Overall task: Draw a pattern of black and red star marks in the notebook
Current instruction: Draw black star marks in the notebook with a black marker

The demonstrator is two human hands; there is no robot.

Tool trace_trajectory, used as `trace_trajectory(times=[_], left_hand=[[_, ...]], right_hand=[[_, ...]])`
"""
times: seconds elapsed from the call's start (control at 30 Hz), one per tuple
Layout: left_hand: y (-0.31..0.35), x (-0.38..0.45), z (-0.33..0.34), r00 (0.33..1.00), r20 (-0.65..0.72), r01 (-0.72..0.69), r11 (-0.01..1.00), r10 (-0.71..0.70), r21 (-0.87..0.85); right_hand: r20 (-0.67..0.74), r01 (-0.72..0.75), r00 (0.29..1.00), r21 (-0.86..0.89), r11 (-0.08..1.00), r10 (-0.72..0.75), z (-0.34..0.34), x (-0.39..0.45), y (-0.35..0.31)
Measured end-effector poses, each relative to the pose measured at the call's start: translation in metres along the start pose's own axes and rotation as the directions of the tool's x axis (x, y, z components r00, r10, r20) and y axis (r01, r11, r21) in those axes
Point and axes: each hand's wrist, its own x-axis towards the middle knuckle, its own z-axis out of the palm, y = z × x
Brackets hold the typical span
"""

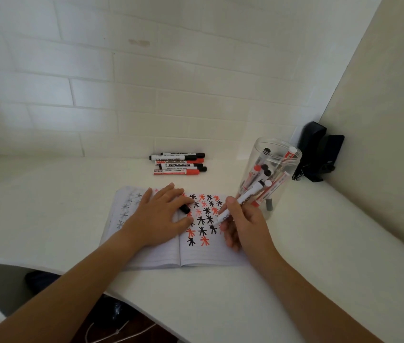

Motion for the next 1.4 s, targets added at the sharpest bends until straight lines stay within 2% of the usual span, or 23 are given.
trace_trajectory(times=[0.13,0.23,0.33,0.47,0.57,0.77,1.2,1.4], left_hand=[[0.001,-0.001,-0.001,1.0,0.01,-0.016,1.0,0.016,0.026],[0.0,-0.001,0.0,1.0,0.011,-0.023,0.999,0.023,0.031],[0.0,0.0,0.001,1.0,0.015,-0.02,1.0,0.019,0.022],[0.0,0.001,0.0,1.0,0.014,-0.014,1.0,0.013,0.024],[0.001,0.001,0.0,1.0,0.011,-0.014,1.0,0.014,0.023],[0.0,0.001,0.001,1.0,0.003,-0.004,1.0,0.004,0.016],[0.001,0.001,0.0,1.0,-0.002,-0.005,1.0,0.005,0.015],[0.0,0.001,0.001,1.0,-0.005,-0.01,1.0,0.01,0.008]], right_hand=[[0.082,0.053,0.995,-0.043,0.998,-0.049,-0.004,-0.004,-0.001],[0.078,0.074,0.995,-0.091,0.993,-0.067,-0.009,-0.006,-0.002],[0.071,0.036,0.997,-0.101,0.994,-0.029,-0.01,-0.008,-0.003],[0.044,-0.015,0.999,-0.244,0.97,0.027,-0.011,-0.018,0.0],[0.02,-0.033,0.999,-0.265,0.964,0.04,-0.014,-0.021,0.0],[0.094,-0.011,0.994,-0.362,0.932,0.048,-0.009,-0.024,-0.006],[0.077,-0.031,0.995,-0.393,0.919,0.067,-0.006,-0.025,-0.007],[0.027,-0.06,0.997,-0.385,0.921,0.076,-0.009,-0.024,-0.007]])
